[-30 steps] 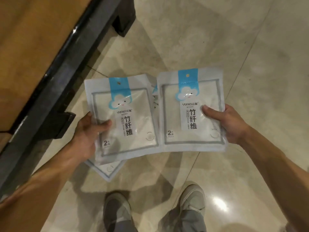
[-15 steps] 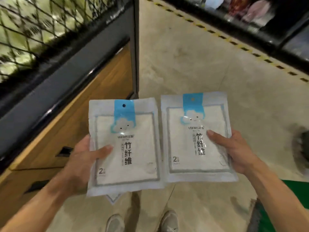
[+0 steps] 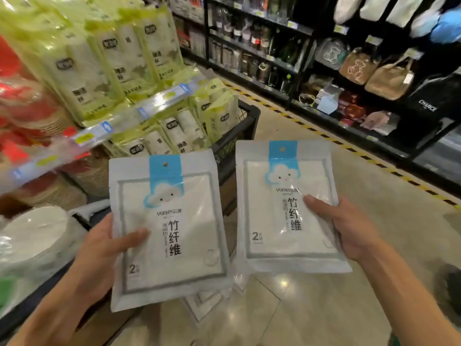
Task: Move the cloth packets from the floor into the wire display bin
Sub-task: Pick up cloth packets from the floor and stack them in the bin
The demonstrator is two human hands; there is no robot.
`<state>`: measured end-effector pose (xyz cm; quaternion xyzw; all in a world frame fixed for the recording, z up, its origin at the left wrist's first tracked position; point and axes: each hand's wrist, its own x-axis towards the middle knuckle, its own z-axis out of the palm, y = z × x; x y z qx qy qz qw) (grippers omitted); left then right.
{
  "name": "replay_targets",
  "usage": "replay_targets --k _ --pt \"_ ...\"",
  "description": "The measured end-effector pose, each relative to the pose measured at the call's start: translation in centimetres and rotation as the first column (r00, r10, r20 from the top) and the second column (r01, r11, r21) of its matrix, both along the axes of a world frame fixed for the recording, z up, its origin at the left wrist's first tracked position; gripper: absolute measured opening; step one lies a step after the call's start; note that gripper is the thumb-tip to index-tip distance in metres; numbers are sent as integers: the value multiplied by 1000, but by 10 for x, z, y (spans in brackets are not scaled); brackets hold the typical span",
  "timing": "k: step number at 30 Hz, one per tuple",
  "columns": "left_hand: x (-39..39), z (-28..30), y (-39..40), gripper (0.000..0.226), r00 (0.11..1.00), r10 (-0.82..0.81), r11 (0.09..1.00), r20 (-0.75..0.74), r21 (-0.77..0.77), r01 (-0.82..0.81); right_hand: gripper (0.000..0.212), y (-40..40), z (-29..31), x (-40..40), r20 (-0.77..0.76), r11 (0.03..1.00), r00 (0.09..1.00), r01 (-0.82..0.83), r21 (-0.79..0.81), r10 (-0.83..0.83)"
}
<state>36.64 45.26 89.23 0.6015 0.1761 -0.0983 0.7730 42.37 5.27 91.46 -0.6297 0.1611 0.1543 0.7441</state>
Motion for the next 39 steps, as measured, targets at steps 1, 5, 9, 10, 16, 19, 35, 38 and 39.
replay_targets --k 1,5,9,10,16,19,35,38,39 --pt "-13 13 14 48 999 34 999 2 1 -34 36 15 12 -4 -2 999 1000 -26 18 26" --pt "-62 58 62 50 983 180 983 29 40 -181 32 77 53 -18 28 988 990 -143 62 141" --pt "-104 97 99 47 957 289 957 35 32 -290 30 125 79 -30 40 962 967 -255 100 252" --pt "-116 105 105 48 952 304 952 36 25 -305 30 133 84 -32 45 953 958 -285 105 282" --pt "-179 147 109 111 900 424 899 100 76 -432 27 163 110 -33 104 894 900 -434 112 423" --pt "-213 156 90 107 854 503 857 131 49 -512 36 171 117 -31 153 839 841 -535 97 518" --pt "-417 179 -29 112 533 834 529 144 66 -846 30 214 146 -116 201 483 514 -855 188 834" --pt "-467 180 -41 112 461 871 462 168 32 -886 35 234 154 -150 196 380 425 -896 230 884" --pt "-484 180 -45 110 425 890 426 167 31 -904 35 241 158 -163 200 341 388 -911 233 899"
